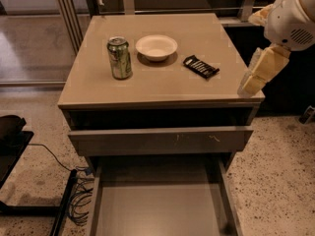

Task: Place rxbar chocolate into middle drawer

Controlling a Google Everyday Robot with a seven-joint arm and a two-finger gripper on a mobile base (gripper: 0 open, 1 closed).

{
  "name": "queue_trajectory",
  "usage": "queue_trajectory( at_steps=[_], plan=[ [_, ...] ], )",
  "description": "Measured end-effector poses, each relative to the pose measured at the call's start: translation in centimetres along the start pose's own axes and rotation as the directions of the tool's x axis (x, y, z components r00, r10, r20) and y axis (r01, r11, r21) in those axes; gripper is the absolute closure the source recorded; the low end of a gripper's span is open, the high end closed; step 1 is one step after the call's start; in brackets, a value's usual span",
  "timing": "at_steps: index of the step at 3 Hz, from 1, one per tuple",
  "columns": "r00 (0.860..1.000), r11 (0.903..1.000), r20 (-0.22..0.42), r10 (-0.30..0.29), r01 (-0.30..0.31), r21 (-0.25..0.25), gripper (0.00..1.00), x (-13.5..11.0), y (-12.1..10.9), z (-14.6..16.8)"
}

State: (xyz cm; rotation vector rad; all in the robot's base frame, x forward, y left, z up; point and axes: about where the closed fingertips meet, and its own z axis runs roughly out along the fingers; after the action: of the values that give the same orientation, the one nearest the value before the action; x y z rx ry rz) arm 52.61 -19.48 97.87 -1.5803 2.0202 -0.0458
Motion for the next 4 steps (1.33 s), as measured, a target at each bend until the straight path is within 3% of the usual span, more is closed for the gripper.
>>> queue_trajectory(
  at_steps=[2,3,4],
  plan=[
    [1.0,0.9996,0.011,-0.014,0.014,0.026,0.0,-0.6,-0.1,-0.2],
    [1.0,0.9999,0.018,-0.004,0.004,0.014,0.0,-0.9,-2.6,1.7],
    [0.998,0.9992,0.051,0.039,-0.039,-0.014,0.0,-1.6,-6.8,5.0]
  ],
)
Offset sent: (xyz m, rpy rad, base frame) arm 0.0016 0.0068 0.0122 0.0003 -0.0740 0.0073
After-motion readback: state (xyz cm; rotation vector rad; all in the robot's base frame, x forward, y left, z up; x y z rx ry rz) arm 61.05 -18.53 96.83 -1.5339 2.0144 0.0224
